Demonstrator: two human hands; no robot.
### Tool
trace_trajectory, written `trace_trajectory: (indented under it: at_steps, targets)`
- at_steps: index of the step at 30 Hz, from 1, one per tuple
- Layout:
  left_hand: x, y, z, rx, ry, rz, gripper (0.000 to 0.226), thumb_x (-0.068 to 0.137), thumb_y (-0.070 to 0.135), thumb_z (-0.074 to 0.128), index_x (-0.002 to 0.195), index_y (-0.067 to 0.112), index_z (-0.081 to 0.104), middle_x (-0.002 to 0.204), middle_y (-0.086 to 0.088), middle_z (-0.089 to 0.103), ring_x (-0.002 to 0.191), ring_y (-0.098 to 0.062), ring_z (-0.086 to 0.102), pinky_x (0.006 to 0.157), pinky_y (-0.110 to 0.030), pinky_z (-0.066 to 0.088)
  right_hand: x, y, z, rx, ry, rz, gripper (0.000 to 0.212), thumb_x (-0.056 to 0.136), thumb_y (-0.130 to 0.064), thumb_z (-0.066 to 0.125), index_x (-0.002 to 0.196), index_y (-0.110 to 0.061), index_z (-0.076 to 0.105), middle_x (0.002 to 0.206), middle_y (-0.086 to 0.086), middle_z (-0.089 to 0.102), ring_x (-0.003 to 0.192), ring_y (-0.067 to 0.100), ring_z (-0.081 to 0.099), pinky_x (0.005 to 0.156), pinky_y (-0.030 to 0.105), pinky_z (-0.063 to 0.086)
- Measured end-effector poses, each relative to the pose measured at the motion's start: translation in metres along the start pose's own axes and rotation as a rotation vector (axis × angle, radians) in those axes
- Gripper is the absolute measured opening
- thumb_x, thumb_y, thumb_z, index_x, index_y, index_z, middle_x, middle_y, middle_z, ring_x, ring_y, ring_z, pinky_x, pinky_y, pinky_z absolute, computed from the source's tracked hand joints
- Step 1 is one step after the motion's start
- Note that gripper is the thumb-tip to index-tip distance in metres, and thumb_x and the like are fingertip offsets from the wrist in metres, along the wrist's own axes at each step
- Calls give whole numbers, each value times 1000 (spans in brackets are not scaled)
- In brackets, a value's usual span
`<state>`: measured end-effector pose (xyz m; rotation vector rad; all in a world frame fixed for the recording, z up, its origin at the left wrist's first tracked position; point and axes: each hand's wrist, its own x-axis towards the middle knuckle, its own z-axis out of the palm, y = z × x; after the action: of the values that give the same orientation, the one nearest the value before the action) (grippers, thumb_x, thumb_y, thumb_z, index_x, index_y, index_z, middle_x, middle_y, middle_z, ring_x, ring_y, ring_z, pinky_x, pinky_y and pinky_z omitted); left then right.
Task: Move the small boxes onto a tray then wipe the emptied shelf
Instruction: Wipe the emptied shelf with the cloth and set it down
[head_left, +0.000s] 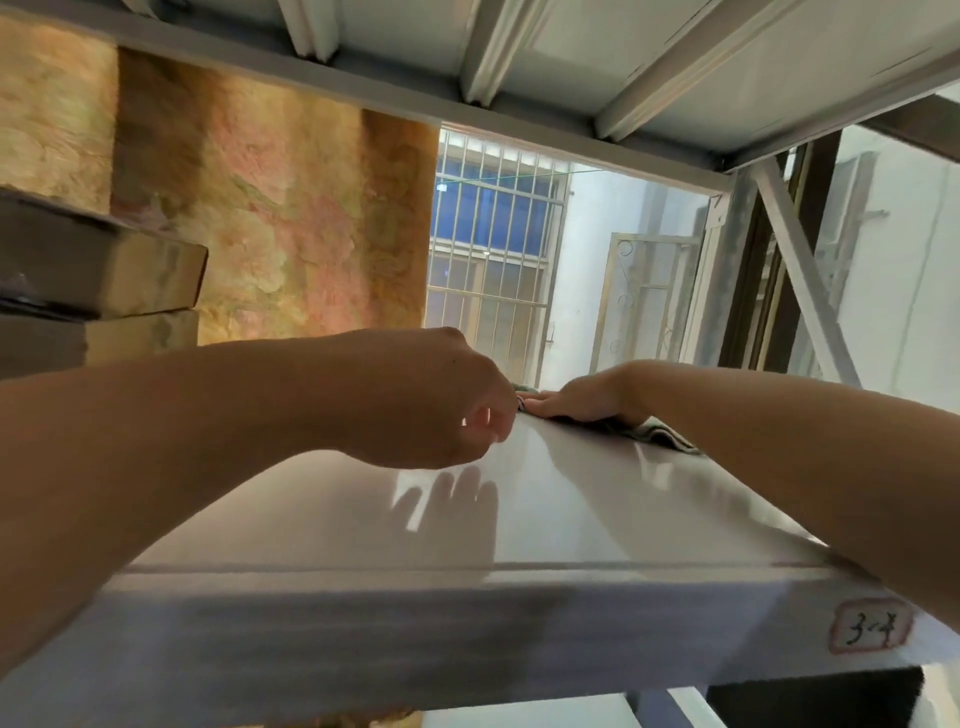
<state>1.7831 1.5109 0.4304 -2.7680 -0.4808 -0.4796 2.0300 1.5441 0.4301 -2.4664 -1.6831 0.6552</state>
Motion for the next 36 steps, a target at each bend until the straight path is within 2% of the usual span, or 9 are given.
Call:
trace_trajectory:
  at_steps: [3,10,18,24,28,30,32,34,36]
  targets:
    - [0,-1,2,-81,-13,4,22,88,32,48,100,33,67,95,17,70,84,0,60,80,-24,52,25,1,-8,13,7,42,69,88,-69,32,130,-18,54,126,8,63,111,25,63,103,40,45]
    - [-8,-2,11,-332,100,30,21,83,42,50,102,50,56,70,38,54,81,30,46,63,12,31,62,9,-23,-36,125,-17,56,95,-53,32,138,-21,44,142,4,47,131,24,44,106,35,35]
    - [-10,-12,24,-324,150,12,29,80,46,48,107,57,45,67,36,51,82,16,54,58,-1,35,95,20,-40,-36,231,35,50,100,-40,29,137,-10,45,142,10,47,131,28,43,107,36,34]
    - [-7,-13,20,-412,72,-8,28,84,37,56,107,53,52,70,35,51,81,13,56,56,7,33,98,25,-37,-126,222,117,50,100,-38,26,137,-11,45,143,9,45,132,27,40,109,37,31]
    - [-8,-13,19,-409,41,2,19,87,37,54,103,43,62,71,32,52,83,17,52,62,8,33,82,35,-36,-4,179,220,62,94,-59,23,123,-16,56,107,7,64,95,24,65,77,31,49]
    - [-8,-12,18,-371,27,15,17,87,37,54,101,42,63,71,34,50,82,12,55,64,8,34,72,41,-34,-3,168,224,62,93,-62,20,134,-24,48,121,7,59,101,23,62,86,33,47]
    - [-8,-11,17,-318,38,28,15,87,38,54,98,43,62,70,34,49,82,10,55,66,7,35,61,46,-30,-20,171,181,53,96,-57,19,146,-39,26,147,4,38,122,25,48,103,39,39]
    - [-9,-10,18,-268,60,49,14,86,38,54,97,44,61,70,34,50,83,9,56,66,4,37,46,51,-25,-22,165,140,48,98,-53,18,146,-47,16,155,1,23,135,25,35,111,42,30]
    - [-11,-8,18,-217,78,70,13,85,39,54,96,43,61,72,34,50,80,7,57,61,-1,41,29,56,-20,-7,159,135,48,97,-54,20,145,-50,17,156,1,22,134,26,36,111,43,32]
